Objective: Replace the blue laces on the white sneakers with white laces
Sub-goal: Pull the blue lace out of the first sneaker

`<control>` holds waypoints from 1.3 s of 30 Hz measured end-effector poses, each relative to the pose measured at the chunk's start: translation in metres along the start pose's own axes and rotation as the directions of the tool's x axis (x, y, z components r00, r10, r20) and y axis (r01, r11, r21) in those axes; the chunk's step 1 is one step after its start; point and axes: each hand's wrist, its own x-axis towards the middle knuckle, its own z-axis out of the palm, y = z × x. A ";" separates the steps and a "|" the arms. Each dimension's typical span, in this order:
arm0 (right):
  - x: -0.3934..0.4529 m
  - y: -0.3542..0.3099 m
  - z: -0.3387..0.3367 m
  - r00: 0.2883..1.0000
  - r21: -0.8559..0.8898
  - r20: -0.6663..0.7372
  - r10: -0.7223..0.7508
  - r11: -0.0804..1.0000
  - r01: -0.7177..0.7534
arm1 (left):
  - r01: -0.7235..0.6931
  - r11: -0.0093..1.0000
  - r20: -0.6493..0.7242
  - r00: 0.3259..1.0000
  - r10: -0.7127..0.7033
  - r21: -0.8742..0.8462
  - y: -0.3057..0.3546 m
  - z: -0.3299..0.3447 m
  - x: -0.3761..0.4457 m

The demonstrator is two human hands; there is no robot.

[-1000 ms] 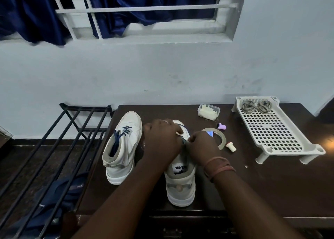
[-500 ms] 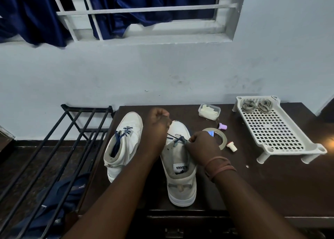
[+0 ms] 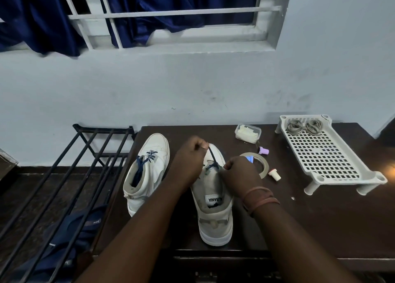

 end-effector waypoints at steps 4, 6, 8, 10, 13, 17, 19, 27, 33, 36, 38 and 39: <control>-0.001 -0.001 -0.001 1.000 0.013 0.005 0.003 1.000 -0.003 | 0.006 0.805 -0.055 0.997 -0.048 -0.593 0.012 0.004 -0.003; -0.002 -0.001 -0.001 1.000 0.025 0.006 0.007 1.000 -0.007 | -0.064 0.701 -0.148 0.987 -0.060 -0.711 0.018 -0.003 0.001; -0.002 -0.001 -0.001 1.000 0.032 0.008 0.006 0.999 -0.006 | -0.125 0.709 -0.231 0.971 -0.055 -0.694 0.021 -0.014 0.003; -0.002 -0.001 -0.001 1.000 0.029 0.005 0.001 1.000 -0.001 | -0.202 0.845 -0.343 0.939 0.024 -0.494 0.020 -0.023 0.000; -0.001 0.001 0.000 1.000 0.020 0.003 0.002 1.000 -0.002 | -0.307 0.952 -0.481 0.838 0.257 -0.026 0.017 -0.029 -0.006; -0.002 -0.002 0.002 0.998 -0.052 -0.020 -0.055 0.997 0.054 | -0.113 0.935 -0.304 0.927 0.221 0.335 0.002 -0.027 -0.002; -0.010 -0.007 0.001 0.988 -0.171 -0.076 -0.134 0.978 0.119 | -0.062 0.867 -0.226 0.954 0.197 0.494 -0.012 -0.020 -0.002; -0.025 -0.038 0.007 0.875 -0.123 -0.177 -0.451 0.892 0.435 | -0.153 0.824 -0.023 0.980 0.197 0.546 -0.011 -0.004 -0.008; -0.011 -0.013 0.016 0.938 -0.197 -0.091 -0.334 0.930 0.312 | 0.126 0.879 -0.022 0.991 -0.130 0.460 -0.019 -0.012 -0.011; -0.013 -0.011 0.020 0.937 -0.243 -0.107 -0.333 0.922 0.301 | 0.183 0.889 -0.021 0.981 -0.192 0.420 -0.020 -0.017 -0.010; -0.013 -0.011 0.022 0.933 -0.277 -0.079 -0.350 0.907 0.317 | 0.210 0.898 -0.018 0.975 -0.220 0.386 -0.021 -0.020 -0.011; -0.013 -0.011 0.024 0.925 -0.301 -0.058 -0.375 0.890 0.342 | 0.226 0.904 -0.020 0.972 -0.235 0.362 -0.022 -0.021 -0.011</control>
